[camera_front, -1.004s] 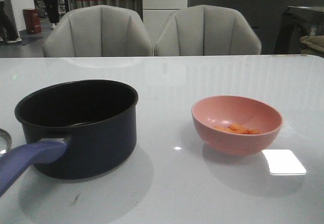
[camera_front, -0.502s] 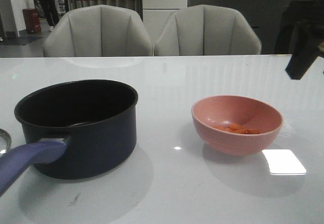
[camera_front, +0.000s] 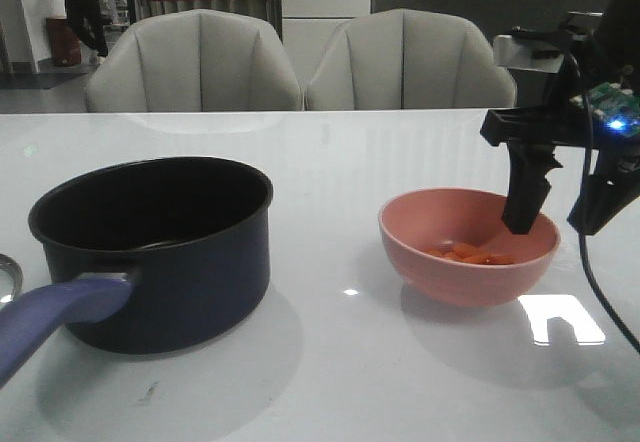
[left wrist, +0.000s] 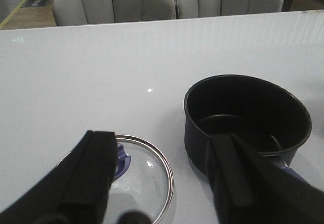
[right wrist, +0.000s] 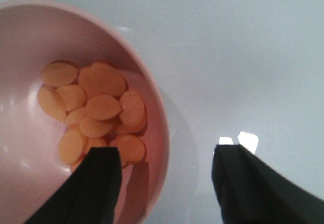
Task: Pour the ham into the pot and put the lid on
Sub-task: 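Lower the right gripper to the pink bowl rim and grasp it, then lift the pink bowl and carry it over the pot, then tilt the pink bowl with the right gripper to pour pieces into pot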
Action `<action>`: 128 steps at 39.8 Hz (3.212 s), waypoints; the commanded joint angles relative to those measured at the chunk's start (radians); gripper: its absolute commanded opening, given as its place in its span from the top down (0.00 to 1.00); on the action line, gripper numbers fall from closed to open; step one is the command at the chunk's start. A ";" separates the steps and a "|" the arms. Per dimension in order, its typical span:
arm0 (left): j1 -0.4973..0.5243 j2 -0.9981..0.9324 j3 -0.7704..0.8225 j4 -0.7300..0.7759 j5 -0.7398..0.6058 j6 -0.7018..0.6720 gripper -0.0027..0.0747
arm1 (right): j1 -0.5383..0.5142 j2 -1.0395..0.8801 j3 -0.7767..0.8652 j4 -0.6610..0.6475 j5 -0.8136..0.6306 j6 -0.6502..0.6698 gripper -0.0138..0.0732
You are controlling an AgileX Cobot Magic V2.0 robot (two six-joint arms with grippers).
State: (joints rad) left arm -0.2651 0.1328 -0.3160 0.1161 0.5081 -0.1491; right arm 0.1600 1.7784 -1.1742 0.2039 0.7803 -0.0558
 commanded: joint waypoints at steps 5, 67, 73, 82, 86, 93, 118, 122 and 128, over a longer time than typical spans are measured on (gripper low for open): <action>-0.008 0.012 -0.026 -0.006 -0.079 -0.004 0.41 | -0.003 -0.003 -0.055 0.018 -0.029 -0.009 0.60; -0.008 0.012 -0.026 -0.006 -0.077 -0.004 0.41 | 0.445 -0.162 -0.056 -0.262 -0.947 -0.019 0.68; -0.008 0.012 -0.026 -0.006 -0.076 -0.004 0.41 | 0.479 -0.107 -0.056 -0.275 -1.097 -0.126 0.68; -0.008 0.012 -0.026 -0.006 -0.073 -0.004 0.41 | 0.528 -0.024 -0.044 -0.260 -1.382 -0.342 0.68; -0.008 0.012 -0.026 -0.008 -0.072 -0.004 0.41 | 0.544 0.011 -0.003 -0.251 -1.573 -0.432 0.68; -0.008 0.012 -0.026 -0.008 -0.072 -0.004 0.41 | 0.562 0.082 0.088 -0.216 -1.985 -0.559 0.68; -0.008 0.012 -0.026 -0.008 -0.072 -0.004 0.41 | 0.562 0.131 0.025 -0.145 -2.082 -0.619 0.68; -0.008 0.012 -0.026 -0.008 -0.072 -0.004 0.41 | 0.562 0.126 0.001 -0.143 -2.082 -0.624 0.68; -0.008 0.012 -0.026 -0.008 -0.072 -0.004 0.41 | 0.562 0.126 -0.013 -0.106 -2.077 -0.607 0.68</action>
State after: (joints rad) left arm -0.2651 0.1328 -0.3160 0.1123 0.5060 -0.1491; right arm 0.7207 1.9715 -1.1505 0.0703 -1.1296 -0.6698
